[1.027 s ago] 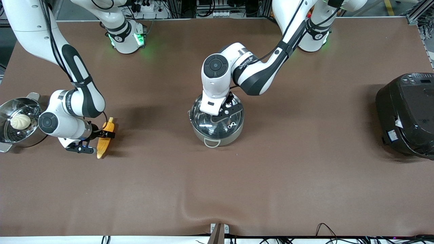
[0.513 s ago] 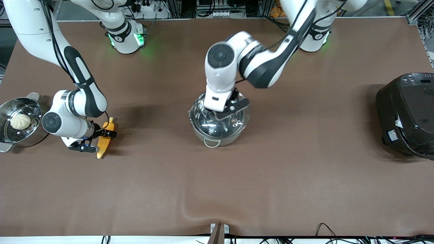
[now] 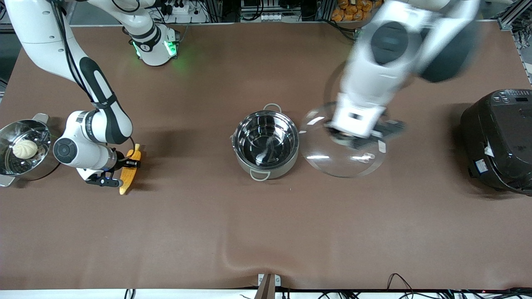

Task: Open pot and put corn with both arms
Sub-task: 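Lift the glass lid off the pot with the left gripper and carry it aside, then carry the right gripper's corn over the pot while the left gripper lowers the lid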

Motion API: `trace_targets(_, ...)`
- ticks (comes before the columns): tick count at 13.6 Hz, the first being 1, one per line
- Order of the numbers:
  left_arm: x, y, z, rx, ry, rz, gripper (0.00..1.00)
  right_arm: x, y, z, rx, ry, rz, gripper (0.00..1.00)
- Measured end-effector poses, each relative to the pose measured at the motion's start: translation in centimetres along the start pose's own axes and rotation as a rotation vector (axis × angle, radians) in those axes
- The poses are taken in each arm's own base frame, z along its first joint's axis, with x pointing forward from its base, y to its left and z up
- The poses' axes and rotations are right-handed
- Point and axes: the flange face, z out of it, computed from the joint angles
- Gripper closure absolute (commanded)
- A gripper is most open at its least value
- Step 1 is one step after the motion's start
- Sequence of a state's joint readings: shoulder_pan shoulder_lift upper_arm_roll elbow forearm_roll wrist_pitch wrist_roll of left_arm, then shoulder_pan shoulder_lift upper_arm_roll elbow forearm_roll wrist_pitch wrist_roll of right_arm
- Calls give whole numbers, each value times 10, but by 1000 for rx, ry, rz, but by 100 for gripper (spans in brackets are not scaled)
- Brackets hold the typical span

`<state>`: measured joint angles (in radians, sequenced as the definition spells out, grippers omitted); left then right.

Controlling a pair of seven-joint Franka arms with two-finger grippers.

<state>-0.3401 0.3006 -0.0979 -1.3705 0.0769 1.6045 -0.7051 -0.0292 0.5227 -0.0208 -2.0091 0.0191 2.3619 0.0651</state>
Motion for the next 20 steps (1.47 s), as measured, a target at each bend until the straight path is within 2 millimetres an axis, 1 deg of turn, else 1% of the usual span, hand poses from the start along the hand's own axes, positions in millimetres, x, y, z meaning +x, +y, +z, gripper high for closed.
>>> trace_targets(1, 23, -39, 8, 8, -16, 40, 100, 0, -7, -2, -1, -9, -11, 100)
trace_targets(2, 42, -74, 20, 12, -31, 74, 100, 1, -17, -9, -5, -27, -28, 100)
trace_targets(3, 58, -105, 36, 12, -44, 103, 100, 2, -32, -21, -11, -51, -51, 100)
trace_targets(4, 69, -129, 57, 10, -52, 125, 100, 4, -49, -38, -17, -74, -77, 100)
trace_targets(5, 74, -145, 82, 5, -49, 135, 100, 6, -67, -59, -23, -92, -101, 100)
trace_targets(6, 74, -153, 110, -1, -39, 136, 100, 7, -83, -81, -28, -100, -124, 100)
trace_targets(7, 69, -158, 140, -6, -32, 133, 100, 7, -99, -103, -31, -102, -147, 100)
trace_targets(9, 55, -165, 195, -11, -35, 132, 100, 0, -137, -139, -29, -96, -189, 100)
trace_targets(10, 47, -170, 217, -15, -34, 129, 100, -8, -163, -154, -28, -86, -207, 100)
trace_targets(11, 41, -176, 237, -19, -32, 125, 100, -18, -194, -167, -33, -69, -216, 100)
trace_targets(13, 31, -185, 263, -22, -38, 122, 100, -48, -270, -186, -48, -33, -210, 100)
trace_targets(15, 23, -186, 282, -18, -60, 124, 100, -91, -347, -196, -62, -3, -209, 100)
trace_targets(16, 21, -185, 290, -17, -70, 127, 100, -112, -378, -197, -68, 7, -227, 100)
trace_targets(17, 19, -184, 299, -18, -75, 130, 100, -128, -402, -194, -72, 13, -249, 100)
trace_targets(18, 17, -183, 308, -21, -75, 131, 100, -137, -419, -190, -75, 17, -272, 100)
trace_targets(20, 13, -182, 326, -25, -78, 134, 100, -143, -447, -179, -79, 19, -309, 100)
